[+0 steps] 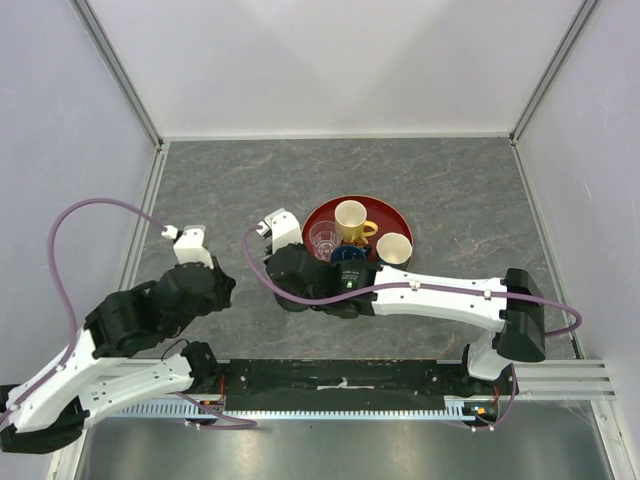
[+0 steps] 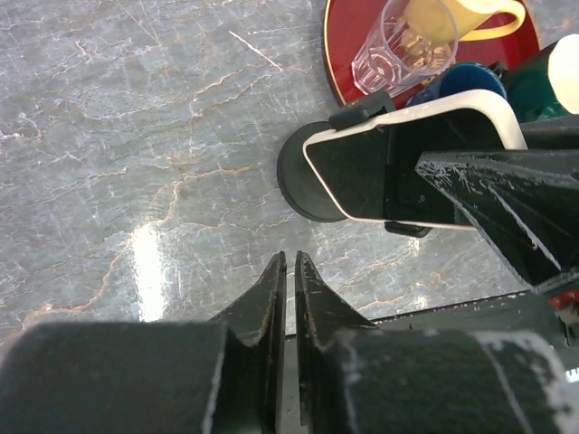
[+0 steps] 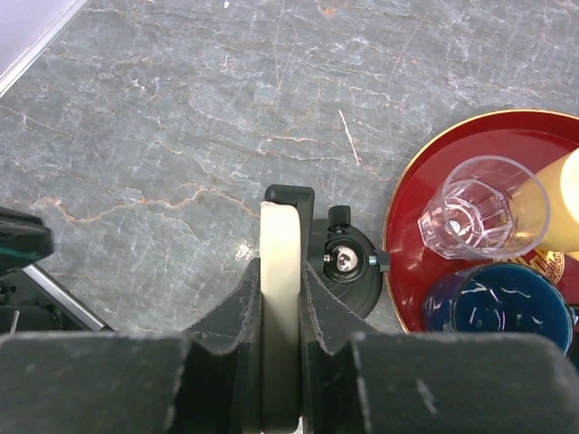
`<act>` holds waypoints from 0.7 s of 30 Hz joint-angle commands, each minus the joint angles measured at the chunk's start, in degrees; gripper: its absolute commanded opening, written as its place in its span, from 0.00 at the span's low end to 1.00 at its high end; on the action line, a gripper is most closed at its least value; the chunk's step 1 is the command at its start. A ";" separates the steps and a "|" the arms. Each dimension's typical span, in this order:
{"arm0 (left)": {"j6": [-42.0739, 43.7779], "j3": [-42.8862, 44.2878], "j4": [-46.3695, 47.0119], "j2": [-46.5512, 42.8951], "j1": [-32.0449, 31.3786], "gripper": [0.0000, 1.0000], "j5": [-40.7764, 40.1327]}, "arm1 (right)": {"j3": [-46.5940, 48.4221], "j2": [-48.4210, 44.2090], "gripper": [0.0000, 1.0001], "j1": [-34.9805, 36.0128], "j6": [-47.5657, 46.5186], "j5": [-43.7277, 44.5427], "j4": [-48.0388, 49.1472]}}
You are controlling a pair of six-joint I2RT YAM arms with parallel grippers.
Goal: Place the phone on the phone stand
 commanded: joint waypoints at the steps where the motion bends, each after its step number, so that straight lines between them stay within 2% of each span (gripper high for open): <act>1: -4.00 1.01 -1.26 -5.60 0.15 0.18 -1.64 | -3.35 1.72 0.00 -1.59 -4.61 -2.40 -6.89; 3: -3.12 0.48 -0.12 -9.46 0.15 0.24 -0.76 | -4.22 0.67 0.00 -2.03 -4.09 -3.73 -6.09; 4: -2.16 0.39 1.19 -10.70 0.15 0.31 -0.41 | -4.23 0.40 0.00 -2.03 -3.91 -4.34 -5.82; 5: -1.37 0.22 2.24 -11.67 0.15 0.34 0.03 | -4.32 -0.04 0.03 -2.20 -3.65 -4.61 -5.99; 7: 1.26 -0.57 4.61 -14.04 0.15 0.41 1.61 | -4.75 -0.65 0.16 -2.21 -2.77 -4.70 -6.17; 8: 2.06 -0.92 6.63 -14.49 0.15 0.43 2.05 | -5.11 -1.53 0.28 -2.20 -2.68 -5.14 -6.17; 9: 2.76 -1.80 7.78 -14.84 0.15 0.46 2.92 | -5.80 -1.97 0.34 -2.20 -2.59 -5.32 -6.26; 14: 7.42 -2.68 12.27 -10.46 0.06 0.48 6.79 | -6.77 -5.92 0.55 -2.21 -4.43 -7.50 -8.63; 16: 9.26 -2.95 13.15 -7.39 0.15 0.48 8.46 | -7.04 -8.11 0.60 -2.20 -5.22 -8.13 -8.72; 21: 11.38 -4.88 17.01 -3.60 0.15 0.48 11.54 | -9.94 -11.29 0.65 -2.56 -8.65 -7.78 -8.37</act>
